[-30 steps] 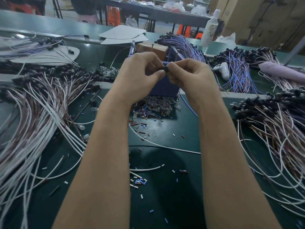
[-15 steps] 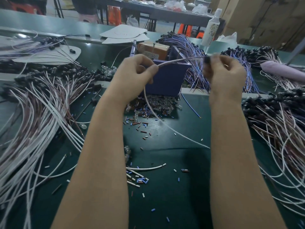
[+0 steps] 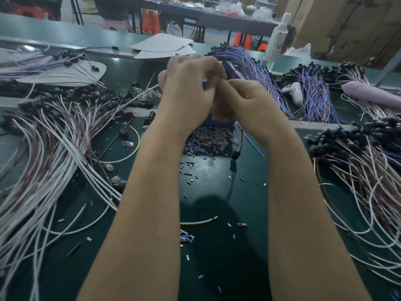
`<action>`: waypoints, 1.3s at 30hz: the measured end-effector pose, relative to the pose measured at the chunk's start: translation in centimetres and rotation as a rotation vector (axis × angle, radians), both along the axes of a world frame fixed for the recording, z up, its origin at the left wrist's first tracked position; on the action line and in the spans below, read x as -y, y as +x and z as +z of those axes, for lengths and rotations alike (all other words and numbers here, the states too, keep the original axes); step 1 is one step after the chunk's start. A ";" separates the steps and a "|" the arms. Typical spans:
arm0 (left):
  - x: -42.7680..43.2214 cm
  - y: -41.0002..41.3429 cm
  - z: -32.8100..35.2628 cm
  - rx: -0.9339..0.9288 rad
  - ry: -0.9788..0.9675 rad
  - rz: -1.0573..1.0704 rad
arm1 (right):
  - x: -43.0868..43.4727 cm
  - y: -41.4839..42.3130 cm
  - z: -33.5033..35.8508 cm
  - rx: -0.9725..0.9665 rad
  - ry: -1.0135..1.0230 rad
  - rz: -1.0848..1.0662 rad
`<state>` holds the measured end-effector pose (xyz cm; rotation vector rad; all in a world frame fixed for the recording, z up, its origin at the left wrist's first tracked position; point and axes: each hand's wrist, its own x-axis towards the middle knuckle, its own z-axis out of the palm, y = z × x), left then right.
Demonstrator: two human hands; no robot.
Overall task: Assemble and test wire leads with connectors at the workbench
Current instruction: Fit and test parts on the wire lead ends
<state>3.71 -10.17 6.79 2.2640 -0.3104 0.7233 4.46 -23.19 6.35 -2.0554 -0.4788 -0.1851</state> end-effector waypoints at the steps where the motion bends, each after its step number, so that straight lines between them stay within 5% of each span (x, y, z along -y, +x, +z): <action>1: 0.2 0.1 -0.2 0.028 -0.008 0.080 | -0.1 0.2 -0.1 0.023 0.016 -0.024; 5: -1.1 1.0 -1.0 -0.079 -0.295 0.358 | 0.0 0.9 -0.6 -0.129 0.315 -0.062; 9: -0.9 1.3 -1.8 -0.618 -0.949 0.011 | -0.3 0.9 -1.1 -0.340 0.370 0.146; 12: -1.0 1.3 -1.7 -0.434 -1.518 -0.177 | 0.0 1.1 -1.8 -0.478 0.194 0.269; 14: -1.9 1.4 -1.6 -0.291 -1.703 -0.171 | 0.3 1.1 -2.5 -0.540 0.108 0.351; 18: -3.1 1.0 -1.0 -0.130 -1.549 -0.030 | -0.4 1.0 -3.6 -0.456 -0.069 0.300; 21: -3.4 0.1 0.0 -0.159 -1.243 0.012 | -0.9 1.2 -3.0 -0.182 -0.277 0.000; 24: -3.9 -0.6 1.3 -0.253 -0.915 -0.083 | 0.6 2.3 -2.1 0.009 -0.245 -0.342; 31: -3.1 -1.1 1.6 -0.562 -0.686 -0.167 | 5.3 2.1 -3.6 -0.747 -0.238 -0.403; 35: -2.5 -0.3 0.5 -0.638 -0.685 -0.119 | 4.9 2.0 -4.3 -0.799 -0.254 -0.291; 39: -2.3 0.3 -0.8 -0.638 -0.639 -0.072 | 3.4 2.4 -4.4 -0.641 -0.164 -0.191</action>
